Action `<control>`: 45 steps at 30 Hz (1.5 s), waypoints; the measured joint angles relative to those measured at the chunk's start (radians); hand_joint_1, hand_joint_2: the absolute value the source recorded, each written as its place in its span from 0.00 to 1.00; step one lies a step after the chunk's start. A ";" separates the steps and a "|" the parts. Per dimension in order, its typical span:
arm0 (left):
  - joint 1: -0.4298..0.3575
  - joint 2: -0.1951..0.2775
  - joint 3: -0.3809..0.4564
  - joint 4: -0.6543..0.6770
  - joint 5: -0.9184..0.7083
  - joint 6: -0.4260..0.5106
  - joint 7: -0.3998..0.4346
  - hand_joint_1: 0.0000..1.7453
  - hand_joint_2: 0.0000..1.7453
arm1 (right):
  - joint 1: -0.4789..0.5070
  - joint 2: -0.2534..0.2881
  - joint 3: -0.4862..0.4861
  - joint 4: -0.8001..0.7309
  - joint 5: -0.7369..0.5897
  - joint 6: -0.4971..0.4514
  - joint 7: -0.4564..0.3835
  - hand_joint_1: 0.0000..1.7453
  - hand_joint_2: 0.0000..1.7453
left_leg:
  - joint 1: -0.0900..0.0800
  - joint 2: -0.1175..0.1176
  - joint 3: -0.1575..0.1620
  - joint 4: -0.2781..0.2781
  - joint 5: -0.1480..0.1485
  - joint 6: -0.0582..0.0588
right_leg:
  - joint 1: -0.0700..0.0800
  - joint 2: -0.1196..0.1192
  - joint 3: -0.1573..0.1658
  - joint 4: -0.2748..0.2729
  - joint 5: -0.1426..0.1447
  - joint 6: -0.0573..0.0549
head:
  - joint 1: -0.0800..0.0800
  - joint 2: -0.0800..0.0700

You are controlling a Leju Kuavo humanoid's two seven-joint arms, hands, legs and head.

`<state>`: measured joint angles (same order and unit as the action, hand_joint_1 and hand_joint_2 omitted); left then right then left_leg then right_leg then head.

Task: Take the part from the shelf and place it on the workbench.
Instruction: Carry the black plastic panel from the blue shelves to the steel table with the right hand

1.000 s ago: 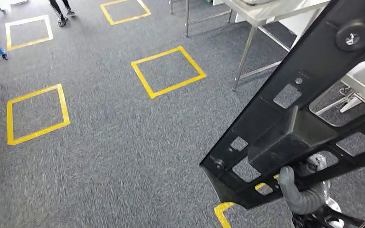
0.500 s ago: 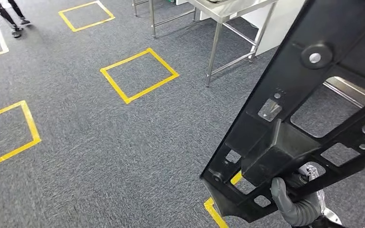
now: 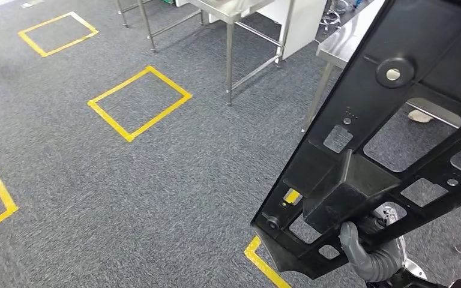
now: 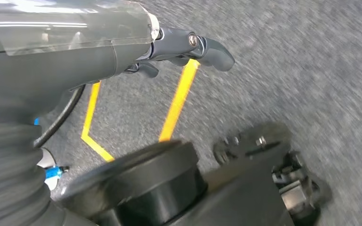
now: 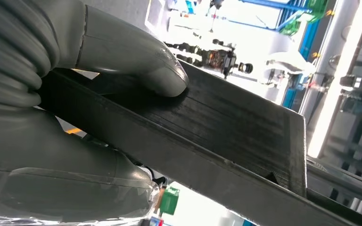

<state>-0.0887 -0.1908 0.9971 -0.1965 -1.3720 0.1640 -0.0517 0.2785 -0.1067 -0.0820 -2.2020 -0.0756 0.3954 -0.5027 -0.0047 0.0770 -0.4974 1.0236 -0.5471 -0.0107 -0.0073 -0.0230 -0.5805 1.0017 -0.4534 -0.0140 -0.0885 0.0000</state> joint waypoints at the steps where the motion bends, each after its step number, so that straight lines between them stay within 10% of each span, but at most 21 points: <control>1: -0.001 -0.001 0.001 0.000 0.003 -0.001 0.003 0.00 1.00 | -0.002 0.000 0.000 -0.001 0.002 0.000 0.002 1.00 1.00 | 0.003 -0.027 -0.023 0.053 -0.029 -0.003 | -0.003 0.010 0.002 -0.002 0.001 -0.005 | 0.000 0.000; 5: -0.012 -0.007 0.005 0.000 0.014 -0.011 0.017 0.00 1.00 | -0.015 0.000 0.000 -0.001 0.006 0.003 0.018 1.00 1.00 | 0.007 -0.067 -0.125 0.258 -0.093 -0.010 | -0.001 0.057 0.004 0.000 0.000 -0.010 | 0.000 0.000; 9: -0.006 -0.018 0.008 0.000 0.020 -0.020 0.026 0.00 1.00 | -0.017 -0.005 0.000 -0.001 -0.002 0.005 0.018 1.00 1.00 | 0.013 -0.118 -0.040 0.040 0.039 0.000 | -0.001 0.113 0.006 0.007 -0.003 -0.001 | 0.000 0.000; 13: -0.001 -0.026 0.022 0.000 0.044 -0.005 0.001 0.00 1.00 | -0.017 -0.013 0.000 0.000 -0.009 0.017 0.005 1.00 1.00 | 0.015 -0.130 -0.020 -0.026 0.049 0.018 | -0.006 0.153 -0.013 0.010 0.007 0.026 | 0.000 0.000; 20: 0.008 -0.030 0.038 0.000 0.062 0.031 -0.075 0.00 1.00 | -0.036 -0.033 0.000 0.014 -0.032 0.020 -0.002 1.00 1.00 | 0.011 -0.041 -0.014 -0.041 0.056 0.042 | -0.010 0.029 -0.151 0.287 -0.114 0.052 | 0.000 0.000; 26: 0.006 -0.028 0.047 0.000 0.065 0.034 -0.078 0.00 1.00 | -0.029 -0.035 -0.008 0.016 -0.035 0.021 -0.020 1.00 1.00 | 0.002 0.019 0.004 -0.036 0.034 0.020 | -0.002 -0.043 -0.008 0.014 -0.001 0.036 | 0.000 0.000; 30: 0.000 -0.027 0.050 0.000 0.064 0.033 -0.044 0.00 1.00 | -0.041 -0.035 -0.011 0.015 -0.030 0.022 -0.016 1.00 1.00 | 0.003 0.019 0.007 -0.016 0.008 -0.001 | -0.006 0.002 -0.008 0.008 0.002 0.013 | 0.000 0.000; 35: -0.006 -0.028 0.056 0.000 0.064 0.022 -0.010 0.00 1.00 | -0.092 -0.035 -0.025 0.015 -0.037 0.032 0.032 1.00 1.00 | 0.009 -0.067 -0.136 0.264 -0.104 -0.011 | -0.005 0.059 -0.008 0.006 0.005 -0.001 | 0.000 0.000; 40: -0.005 -0.031 0.056 0.000 0.061 0.022 -0.011 0.00 1.00 | -0.109 -0.035 -0.044 0.015 -0.045 0.039 0.052 1.00 1.00 | 0.010 -0.128 -0.053 0.026 0.052 0.009 | -0.003 0.123 -0.004 0.010 0.004 0.006 | 0.000 0.000; 42: -0.005 -0.032 0.056 0.000 0.056 0.024 -0.024 0.00 1.00 | -0.113 -0.035 -0.048 0.015 -0.047 0.041 0.057 1.00 1.00 | 0.008 -0.149 -0.041 -0.014 0.058 0.017 | -0.006 0.145 -0.012 0.011 0.007 0.020 | 0.000 0.000; 45: -0.008 -0.038 0.052 0.000 0.045 0.033 -0.068 0.00 1.00 | -0.115 -0.034 -0.054 0.014 -0.048 0.049 0.065 1.00 1.00 | 0.011 -0.117 -0.035 -0.031 0.069 0.035 | -0.008 0.146 -0.023 0.019 0.003 0.040 | 0.000 0.000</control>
<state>-0.0968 -0.2285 1.0491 -0.1965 -1.3270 0.1971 -0.1193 0.1639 -0.1410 -0.1357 -2.1883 -0.1237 0.4441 -0.4373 0.0060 -0.0402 -0.5324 0.9930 -0.4785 0.0244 -0.0152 0.1229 -0.6035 1.0212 -0.4503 0.0256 -0.0883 0.0000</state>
